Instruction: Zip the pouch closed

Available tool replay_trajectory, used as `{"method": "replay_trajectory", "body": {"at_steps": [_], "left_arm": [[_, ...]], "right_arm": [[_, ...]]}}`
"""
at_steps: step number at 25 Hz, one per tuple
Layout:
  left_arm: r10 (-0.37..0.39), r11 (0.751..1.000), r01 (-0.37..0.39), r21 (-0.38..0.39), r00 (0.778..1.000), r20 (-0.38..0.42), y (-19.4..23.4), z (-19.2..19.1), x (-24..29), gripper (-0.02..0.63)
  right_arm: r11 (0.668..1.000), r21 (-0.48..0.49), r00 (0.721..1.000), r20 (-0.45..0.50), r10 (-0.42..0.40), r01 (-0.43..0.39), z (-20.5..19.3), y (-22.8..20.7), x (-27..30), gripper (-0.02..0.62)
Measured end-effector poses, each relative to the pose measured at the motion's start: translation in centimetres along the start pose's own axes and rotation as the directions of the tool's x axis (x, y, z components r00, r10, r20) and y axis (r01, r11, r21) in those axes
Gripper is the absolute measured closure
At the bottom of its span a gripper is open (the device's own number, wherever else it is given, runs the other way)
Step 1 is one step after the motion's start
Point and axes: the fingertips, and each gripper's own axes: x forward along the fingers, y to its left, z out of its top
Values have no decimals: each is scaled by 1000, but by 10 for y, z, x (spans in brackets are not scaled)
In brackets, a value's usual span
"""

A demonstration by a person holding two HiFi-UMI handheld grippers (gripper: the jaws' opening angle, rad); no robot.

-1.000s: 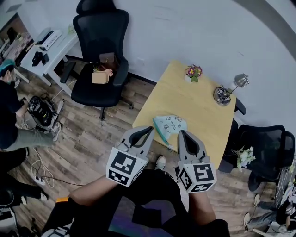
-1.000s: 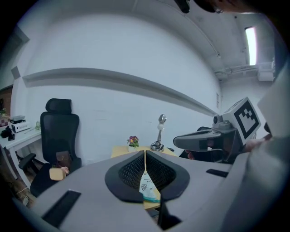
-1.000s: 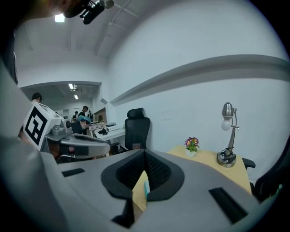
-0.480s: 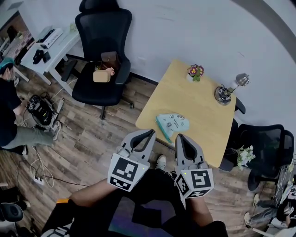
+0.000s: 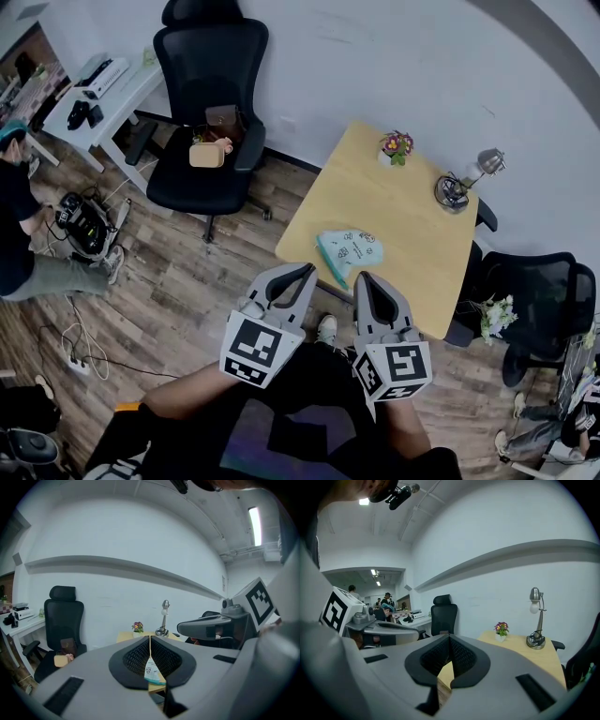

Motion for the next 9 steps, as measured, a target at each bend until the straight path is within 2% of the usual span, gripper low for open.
{"method": "replay_trajectory", "body": {"at_steps": [9], "left_arm": [[5, 1000, -5, -2, 1000, -2, -2, 1, 4, 592]], "right_arm": [[1000, -3, 1000, -2, 9, -9, 0, -5, 1, 581]]}}
